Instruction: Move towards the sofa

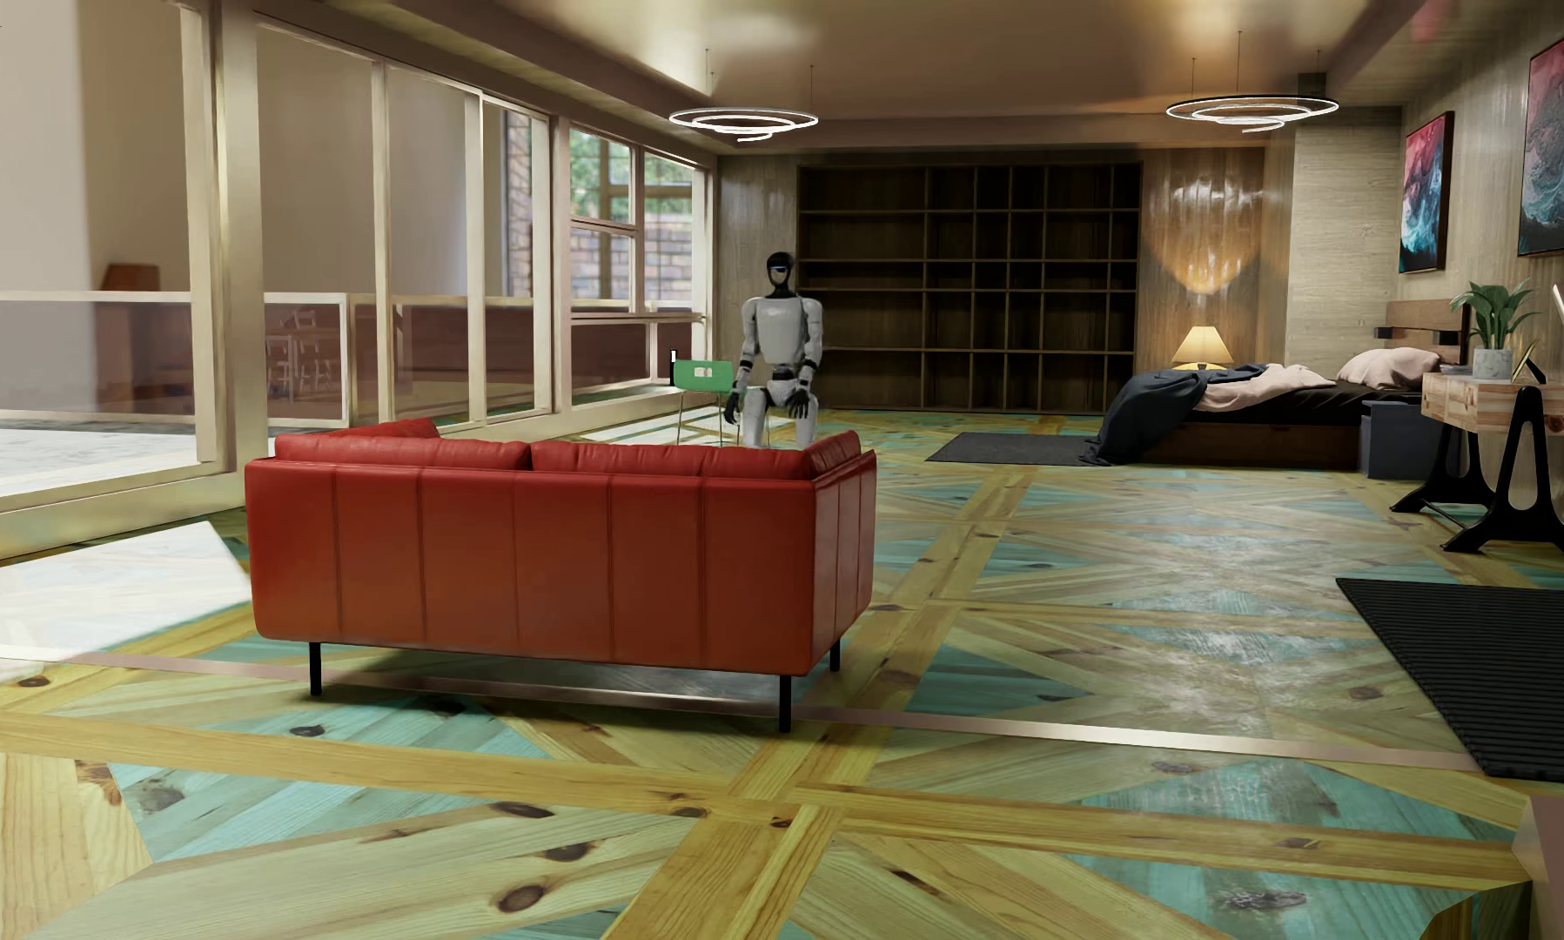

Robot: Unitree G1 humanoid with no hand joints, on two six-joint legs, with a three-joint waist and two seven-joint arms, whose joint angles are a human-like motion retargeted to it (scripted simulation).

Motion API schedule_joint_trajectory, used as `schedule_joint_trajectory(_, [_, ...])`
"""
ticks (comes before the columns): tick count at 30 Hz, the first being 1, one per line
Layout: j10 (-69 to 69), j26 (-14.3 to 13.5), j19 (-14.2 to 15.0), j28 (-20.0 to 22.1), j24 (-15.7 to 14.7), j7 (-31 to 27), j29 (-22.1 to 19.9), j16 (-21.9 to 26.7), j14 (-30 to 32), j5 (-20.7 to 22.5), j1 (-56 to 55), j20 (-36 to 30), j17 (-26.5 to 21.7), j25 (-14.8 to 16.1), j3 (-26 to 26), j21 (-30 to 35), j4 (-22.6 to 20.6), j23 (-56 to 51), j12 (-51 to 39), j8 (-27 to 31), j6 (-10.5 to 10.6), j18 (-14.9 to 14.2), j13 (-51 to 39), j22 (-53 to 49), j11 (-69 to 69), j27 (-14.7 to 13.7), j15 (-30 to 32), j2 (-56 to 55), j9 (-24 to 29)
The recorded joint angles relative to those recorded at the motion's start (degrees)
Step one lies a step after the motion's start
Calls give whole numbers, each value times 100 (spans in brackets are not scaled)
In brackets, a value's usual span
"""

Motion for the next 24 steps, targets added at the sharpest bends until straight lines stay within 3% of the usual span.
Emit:
schedule_joint_trajectory(2, [1799, 279, -91, -279, 84, -166, 12, 66, 1179, 188, -808, -26, 184, 1, -32, -126, 324, 116, 157, -332, 201, -997, -85, 357, -53, 42, -395, 420, 14])
schedule_joint_trajectory(3, [2712, 211, -100, -480, 257, -126, 30, 223, 1652, 277, -1337, -218, 219, -30, -41, -94, 552, 161, 189, -514, 295, -1027, -126, 389, -111, -19, -564, 641, 28])
schedule_joint_trajectory(4, [3437, 37, -105, -697, 345, -52, 44, 407, 1549, 368, -1852, -351, 200, -105, -31, 7, 806, 224, 256, -647, 382, -1060, -202, 276, -189, -91, -719, 890, 45])
schedule_joint_trajectory(6, [4231, -300, -111, -1012, 79, -2, -10, 761, 876, 605, -2813, -183, 98, -329, 69, 275, 1174, 433, 534, -756, 529, -651, -416, -232, -258, -243, -1020, 1363, 97])
schedule_joint_trajectory(7, [4236, -367, -110, -1050, -153, 17, -53, 909, 503, 721, -3210, 41, 59, -416, 146, 326, 1276, 576, 735, -737, 587, -298, -603, -521, -262, -300, -1164, 1593, 121])
schedule_joint_trajectory(9, [3453, -198, -99, -958, -549, -54, -165, 982, -313, 903, -3800, 536, 41, -437, 312, 327, 1273, 607, 1060, -607, 659, -84, -933, -951, -273, -346, -1415, 2033, 157])
schedule_joint_trajectory(10, [2736, -40, -89, -852, -683, -62, -251, 903, -432, 960, -3997, 735, 45, -409, 395, 333, 1244, 562, 1167, -526, 676, 56, -1099, -1045, -329, -361, -1498, 2249, 162])
schedule_joint_trajectory(12, [868, 174, -62, -736, -813, 109, -409, 785, -226, 1027, -4173, 960, -8, -333, 533, 396, 1244, 422, 1231, -372, 684, 277, -1333, -994, -561, -489, -1589, 2679, 140])
schedule_joint_trajectory(13, [-153, 221, -45, -735, -790, 273, -433, 735, 116, 1046, -4162, 977, -34, -276, 592, 443, 1239, 328, 1245, -284, 678, 235, -1430, -912, -730, -558, -1595, 2901, 121])
schedule_joint_trajectory(16, [-2063, 223, 60, -814, -598, 566, -468, 604, 237, 1087, -4022, 962, -63, -96, 719, 623, 1102, 68, 1316, 36, 635, -137, -1582, -609, -892, -714, -1586, 3484, 82])
schedule_joint_trajectory(18, [-1739, 259, 168, -781, -464, 250, -466, 425, 796, 984, -3942, 996, -96, -55, 781, 747, 804, 16, 1419, 291, 554, 397, -1512, -364, -711, -700, -1511, 3823, 64])
schedule_joint_trajectory(19, [-1608, 279, 270, -770, -402, 238, -432, 309, 1123, 874, -3798, 1012, -122, -48, 782, 795, 701, 58, 1472, 393, 484, 474, -1435, -204, -512, -655, -1281, 3946, 44])
schedule_joint_trajectory(20, [-1517, 295, 432, -796, -316, 347, -394, 196, 1220, 724, -3613, 996, -157, -53, 765, 811, 619, 151, 1482, 470, 386, 368, -1332, -6, -178, -562, -824, 3966, 21])
schedule_joint_trajectory(22, [-1307, 246, 1429, -959, -82, 550, -205, 34, 865, 372, -3315, 882, -230, -108, 732, 809, 342, 403, 1339, 658, 161, 652, -1099, 340, 1235, -288, 414, 3465, 3])
schedule_joint_trajectory(23, [-1215, 162, 1678, -1013, 12, 684, 7, -8, 639, 194, -3156, 843, -294, -155, 738, 873, 232, 492, 1222, 631, 68, 745, -1013, 384, 2221, -231, 1096, 2995, 12])
schedule_joint_trajectory(24, [-1116, 64, 1689, -1008, 72, 828, 247, -39, 419, -179, -3014, 827, -410, -220, 758, 996, 136, 514, 1084, 359, -12, 840, -948, 340, 3121, -284, 1708, 2487, 33])
